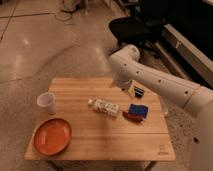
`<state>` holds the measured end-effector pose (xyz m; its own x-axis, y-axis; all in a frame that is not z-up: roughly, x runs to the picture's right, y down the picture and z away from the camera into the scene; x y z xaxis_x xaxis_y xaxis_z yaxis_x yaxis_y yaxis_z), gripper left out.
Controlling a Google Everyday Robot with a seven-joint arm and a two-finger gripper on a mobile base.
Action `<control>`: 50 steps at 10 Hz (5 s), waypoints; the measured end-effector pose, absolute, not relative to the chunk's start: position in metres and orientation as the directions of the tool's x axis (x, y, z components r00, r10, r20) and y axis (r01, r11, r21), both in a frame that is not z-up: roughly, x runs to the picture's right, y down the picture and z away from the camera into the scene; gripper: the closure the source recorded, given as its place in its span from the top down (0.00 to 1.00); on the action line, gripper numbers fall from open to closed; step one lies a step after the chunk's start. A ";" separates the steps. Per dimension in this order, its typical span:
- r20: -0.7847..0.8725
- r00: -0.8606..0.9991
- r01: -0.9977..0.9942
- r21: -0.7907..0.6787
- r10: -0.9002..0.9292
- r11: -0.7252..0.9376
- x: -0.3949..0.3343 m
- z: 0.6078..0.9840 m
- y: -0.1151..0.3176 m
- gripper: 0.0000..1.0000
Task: Place the ceramic cup in the ceramic bowl
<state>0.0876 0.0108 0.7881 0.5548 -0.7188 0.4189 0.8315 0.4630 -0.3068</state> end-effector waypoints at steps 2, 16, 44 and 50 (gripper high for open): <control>0.419 0.555 0.832 -0.307 -0.719 0.463 0.088 0.788 0.011 0.80; 0.419 0.555 0.832 -0.307 -0.719 0.463 0.088 0.788 0.011 0.80; 0.610 0.184 0.982 -0.081 -0.771 0.171 -0.276 0.798 0.051 0.80; 0.625 0.161 0.984 -0.043 -0.764 0.172 -0.285 0.822 0.073 0.66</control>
